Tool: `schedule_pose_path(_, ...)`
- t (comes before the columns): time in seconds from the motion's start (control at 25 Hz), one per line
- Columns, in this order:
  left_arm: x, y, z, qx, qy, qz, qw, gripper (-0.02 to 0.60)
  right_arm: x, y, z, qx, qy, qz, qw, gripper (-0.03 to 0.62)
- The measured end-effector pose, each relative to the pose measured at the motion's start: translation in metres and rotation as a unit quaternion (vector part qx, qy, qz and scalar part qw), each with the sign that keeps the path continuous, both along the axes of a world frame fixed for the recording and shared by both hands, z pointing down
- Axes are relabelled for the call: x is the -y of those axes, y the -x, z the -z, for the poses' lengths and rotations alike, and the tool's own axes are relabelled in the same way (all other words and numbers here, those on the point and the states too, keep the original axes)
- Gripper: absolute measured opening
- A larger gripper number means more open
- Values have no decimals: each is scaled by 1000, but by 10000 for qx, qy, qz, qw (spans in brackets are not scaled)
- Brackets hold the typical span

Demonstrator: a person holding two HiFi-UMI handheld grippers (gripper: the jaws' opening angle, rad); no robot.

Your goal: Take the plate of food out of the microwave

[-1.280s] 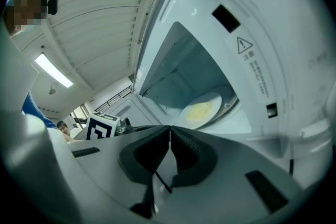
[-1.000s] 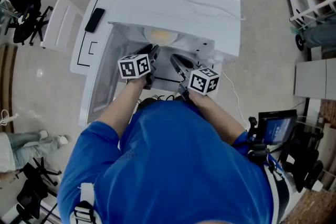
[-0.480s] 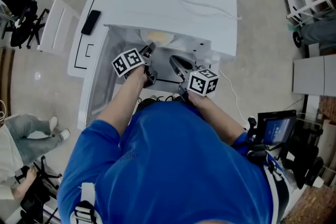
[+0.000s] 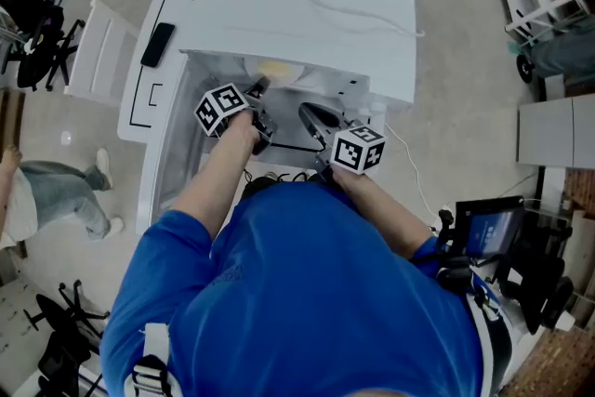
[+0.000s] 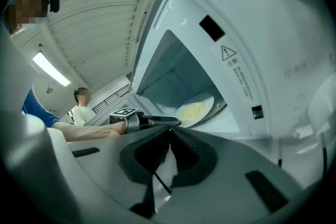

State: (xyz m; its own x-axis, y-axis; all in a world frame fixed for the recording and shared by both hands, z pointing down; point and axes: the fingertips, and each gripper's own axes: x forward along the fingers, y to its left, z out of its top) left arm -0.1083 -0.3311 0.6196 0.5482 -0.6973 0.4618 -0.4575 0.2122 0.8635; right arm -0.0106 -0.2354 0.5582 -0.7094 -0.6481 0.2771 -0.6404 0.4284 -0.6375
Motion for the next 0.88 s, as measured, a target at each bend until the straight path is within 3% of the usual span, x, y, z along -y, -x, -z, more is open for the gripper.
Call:
schedule_pose_path(0.2,-1,2,1,-104,-4,86,9999,115,2,1,-3,30,24,34,10000,-2)
schedule_pose_path(0.32,0,3,6,-136,-78,151,9998,60,2,3,-3,42,31,75,10000,-2)
schedule_pose_path(0.56,-4,7,11,-356,-235,327,9986,46,0,3,-3,47,27,96,9999,-2)
schedule_pose_path(0.88,-11,13,19,-933,-546,719,9915,20,-3,0,-1,51,15,76,10000,-2)
